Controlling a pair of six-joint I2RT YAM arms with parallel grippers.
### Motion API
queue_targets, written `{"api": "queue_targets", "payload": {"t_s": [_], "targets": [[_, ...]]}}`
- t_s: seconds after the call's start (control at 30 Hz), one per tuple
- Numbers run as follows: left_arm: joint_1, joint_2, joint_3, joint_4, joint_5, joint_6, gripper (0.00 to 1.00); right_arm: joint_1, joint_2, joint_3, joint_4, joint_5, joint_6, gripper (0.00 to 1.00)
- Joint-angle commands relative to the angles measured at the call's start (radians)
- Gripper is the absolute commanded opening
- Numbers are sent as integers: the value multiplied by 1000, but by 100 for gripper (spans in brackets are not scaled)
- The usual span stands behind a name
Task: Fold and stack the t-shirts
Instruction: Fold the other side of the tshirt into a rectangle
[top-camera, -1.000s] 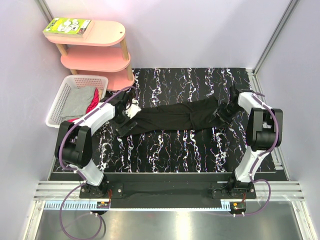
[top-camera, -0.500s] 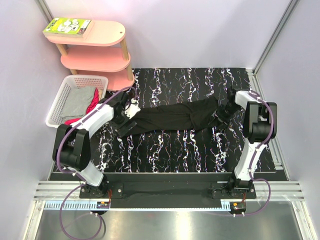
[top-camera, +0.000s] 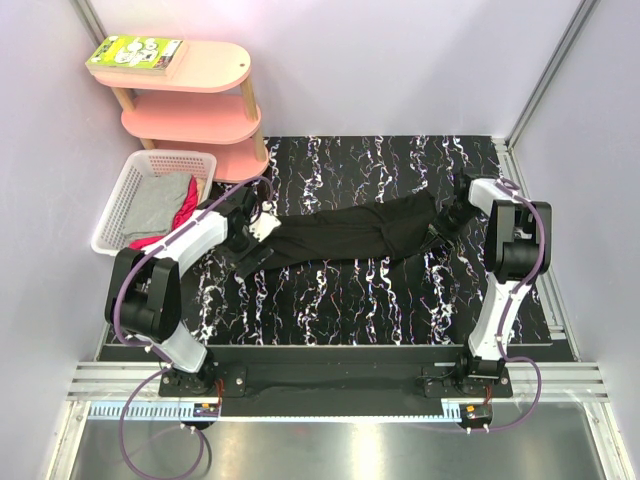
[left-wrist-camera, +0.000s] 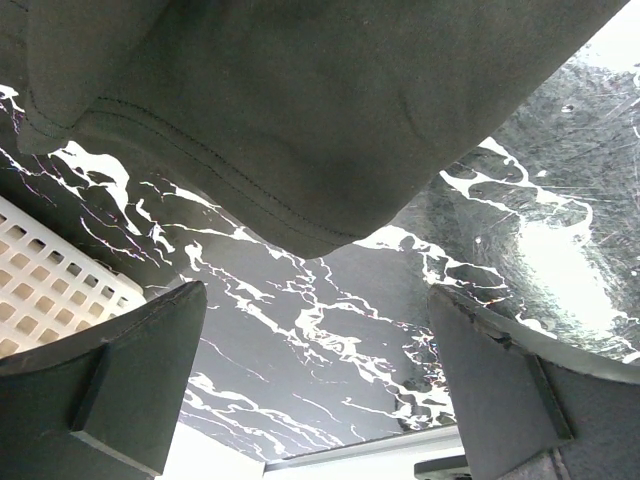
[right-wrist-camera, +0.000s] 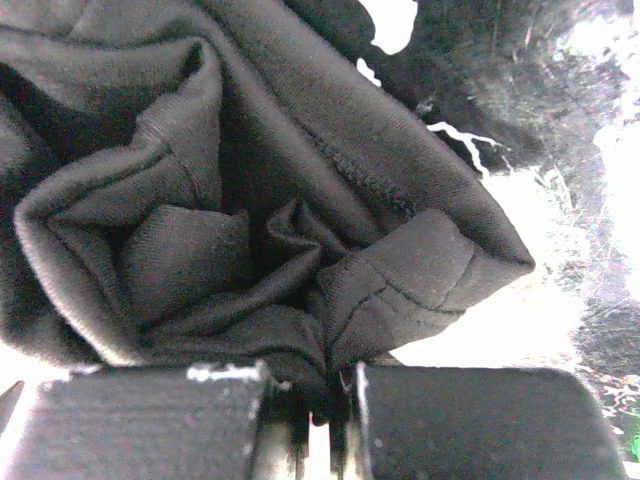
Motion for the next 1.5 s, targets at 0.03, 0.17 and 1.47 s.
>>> {"api": "queue_targets", "payload": {"t_s": [0.03,0.17,1.47], "targets": [[1,-30,-15,10,39,-16,99,1,-75,-36,35,11,2,0],[1,-21,-7,10,48,-17,99,1,-202,-109,25,-25,18,0],[37,-21,62,10,-12,27,99,4,-509,-275,-164,-23,35,66]]}}
